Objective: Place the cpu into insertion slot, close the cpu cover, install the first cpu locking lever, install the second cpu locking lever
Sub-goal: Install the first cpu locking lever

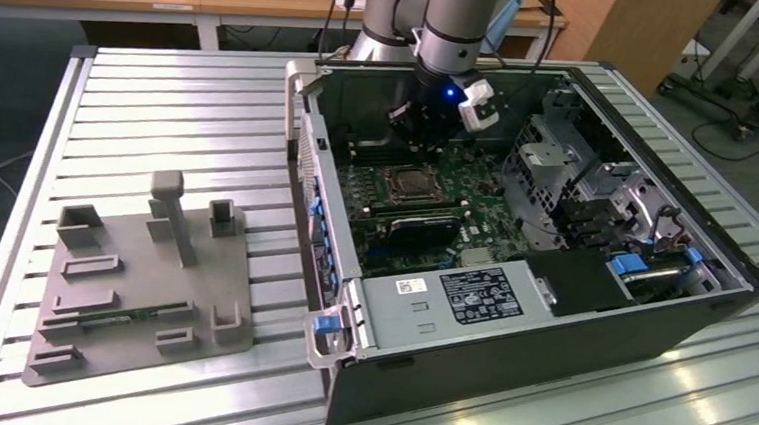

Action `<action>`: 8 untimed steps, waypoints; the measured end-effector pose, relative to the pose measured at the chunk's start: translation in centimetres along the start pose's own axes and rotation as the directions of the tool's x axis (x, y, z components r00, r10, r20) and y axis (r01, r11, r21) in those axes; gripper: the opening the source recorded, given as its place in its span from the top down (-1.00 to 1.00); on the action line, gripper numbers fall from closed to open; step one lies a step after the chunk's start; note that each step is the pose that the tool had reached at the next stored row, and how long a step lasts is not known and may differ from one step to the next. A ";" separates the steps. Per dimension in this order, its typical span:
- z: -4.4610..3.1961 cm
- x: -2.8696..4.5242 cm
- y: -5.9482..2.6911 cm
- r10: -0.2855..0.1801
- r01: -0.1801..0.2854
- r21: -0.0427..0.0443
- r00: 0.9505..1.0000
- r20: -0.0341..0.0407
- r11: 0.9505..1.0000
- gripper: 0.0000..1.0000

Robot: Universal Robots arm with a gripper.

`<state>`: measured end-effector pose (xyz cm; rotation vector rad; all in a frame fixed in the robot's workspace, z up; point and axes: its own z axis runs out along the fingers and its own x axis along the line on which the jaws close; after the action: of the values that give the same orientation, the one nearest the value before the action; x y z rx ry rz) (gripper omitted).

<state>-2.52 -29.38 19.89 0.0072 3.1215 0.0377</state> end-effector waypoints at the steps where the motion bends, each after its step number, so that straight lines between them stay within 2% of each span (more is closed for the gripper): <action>1: -0.03 0.00 0.00 0.000 0.000 0.000 1.000 0.000 1.000 0.80; 8: -0.37 -0.01 0.01 0.000 0.000 0.001 1.000 0.000 1.000 0.80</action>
<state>-2.52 -29.38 20.25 0.0071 3.1214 0.0368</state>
